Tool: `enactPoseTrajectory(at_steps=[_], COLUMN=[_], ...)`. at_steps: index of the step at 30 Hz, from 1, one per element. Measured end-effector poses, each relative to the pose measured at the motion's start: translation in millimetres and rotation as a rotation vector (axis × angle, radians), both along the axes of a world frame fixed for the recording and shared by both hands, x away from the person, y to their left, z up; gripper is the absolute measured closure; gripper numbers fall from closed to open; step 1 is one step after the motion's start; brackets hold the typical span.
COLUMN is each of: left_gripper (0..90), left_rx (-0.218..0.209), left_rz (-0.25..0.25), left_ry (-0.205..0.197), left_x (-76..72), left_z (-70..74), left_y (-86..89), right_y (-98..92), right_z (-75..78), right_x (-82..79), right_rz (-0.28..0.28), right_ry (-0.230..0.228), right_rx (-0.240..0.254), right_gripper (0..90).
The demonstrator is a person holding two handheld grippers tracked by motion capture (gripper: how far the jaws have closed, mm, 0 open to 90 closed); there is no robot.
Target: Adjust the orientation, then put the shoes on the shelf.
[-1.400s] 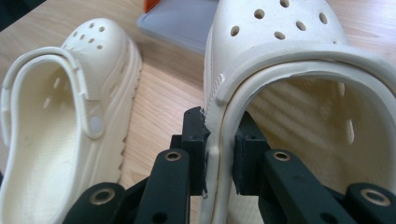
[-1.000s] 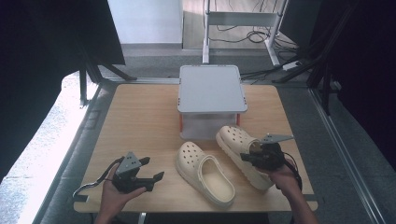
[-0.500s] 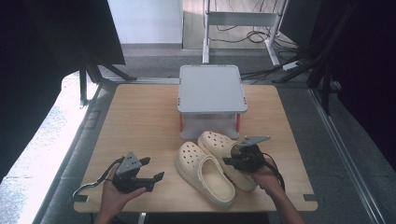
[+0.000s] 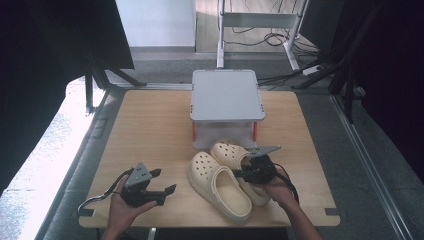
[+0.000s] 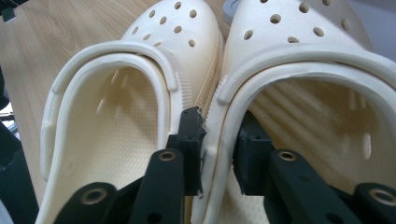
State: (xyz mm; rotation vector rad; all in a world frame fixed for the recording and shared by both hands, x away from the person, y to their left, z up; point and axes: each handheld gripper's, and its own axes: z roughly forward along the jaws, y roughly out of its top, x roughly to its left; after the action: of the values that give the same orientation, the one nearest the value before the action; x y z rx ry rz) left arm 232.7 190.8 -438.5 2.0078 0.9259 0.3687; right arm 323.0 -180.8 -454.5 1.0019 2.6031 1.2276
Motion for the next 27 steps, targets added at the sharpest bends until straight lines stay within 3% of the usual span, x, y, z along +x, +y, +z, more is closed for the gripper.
enactPoseTrajectory(at_steps=[7, 15, 22, 27], left_gripper=[24.6, 24.6, 24.6, 24.6], left_rx=[-0.001, -0.004, -0.004, -0.001], left_rz=[0.003, 0.005, 0.006, 0.004], left_ry=[-0.002, -0.006, -0.005, -0.005], left_x=[-0.2, -2.3, -2.3, -1.9], left_z=[0.8, 1.6, 1.8, 1.8], left_y=[1.5, 3.4, 2.5, 2.3], right_y=[-3.0, -7.9, -2.0, 3.8], right_z=[4.2, 15.8, 24.8, 28.0], right_x=[-1.6, -5.3, -9.8, -10.2], right_rz=[-0.02, -0.027, -0.002, 0.027], right_ry=[-0.001, 0.005, 0.007, 0.03], right_rx=[-0.006, 0.023, 0.008, -0.035], right_gripper=[58.5, 48.8, 44.8, 44.4])
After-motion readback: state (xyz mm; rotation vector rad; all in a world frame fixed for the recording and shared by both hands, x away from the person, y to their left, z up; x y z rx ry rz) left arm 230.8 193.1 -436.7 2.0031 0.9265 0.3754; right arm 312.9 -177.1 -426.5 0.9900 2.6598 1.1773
